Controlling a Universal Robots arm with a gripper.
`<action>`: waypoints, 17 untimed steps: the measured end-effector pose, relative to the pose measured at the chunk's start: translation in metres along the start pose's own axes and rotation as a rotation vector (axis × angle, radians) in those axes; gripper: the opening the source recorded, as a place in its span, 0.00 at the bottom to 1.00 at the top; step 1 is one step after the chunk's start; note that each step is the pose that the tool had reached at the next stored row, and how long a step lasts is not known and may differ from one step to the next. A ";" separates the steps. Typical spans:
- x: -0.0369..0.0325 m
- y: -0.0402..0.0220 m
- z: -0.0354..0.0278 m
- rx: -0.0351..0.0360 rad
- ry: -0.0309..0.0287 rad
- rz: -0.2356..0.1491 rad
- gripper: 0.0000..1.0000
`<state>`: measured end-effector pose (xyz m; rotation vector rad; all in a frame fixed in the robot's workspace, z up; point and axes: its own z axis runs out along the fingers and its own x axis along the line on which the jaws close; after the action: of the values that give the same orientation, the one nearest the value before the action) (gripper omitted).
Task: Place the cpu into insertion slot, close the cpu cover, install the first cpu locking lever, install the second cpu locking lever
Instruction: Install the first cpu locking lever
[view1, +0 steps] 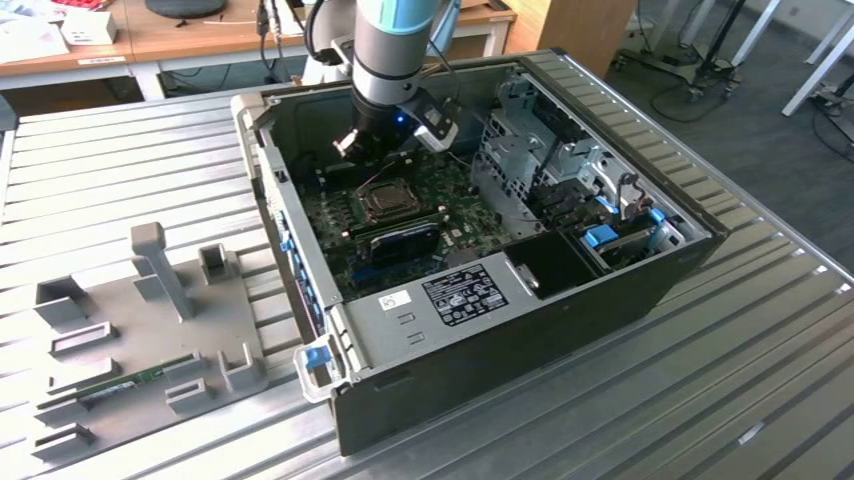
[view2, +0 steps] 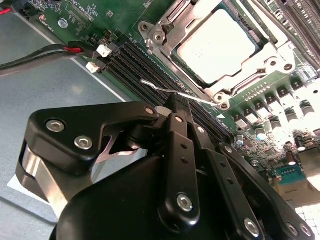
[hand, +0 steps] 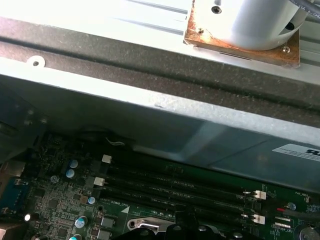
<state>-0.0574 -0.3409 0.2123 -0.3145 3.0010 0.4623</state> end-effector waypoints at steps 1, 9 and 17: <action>-0.0001 0.0000 0.0000 0.0000 0.0001 0.000 0.10; -0.0022 -0.0010 0.0001 -0.0001 0.0001 0.000 0.10; -0.0021 -0.0029 0.0021 0.0001 -0.0001 0.001 0.10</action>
<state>-0.0546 -0.3426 0.2097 -0.3128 3.0013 0.4623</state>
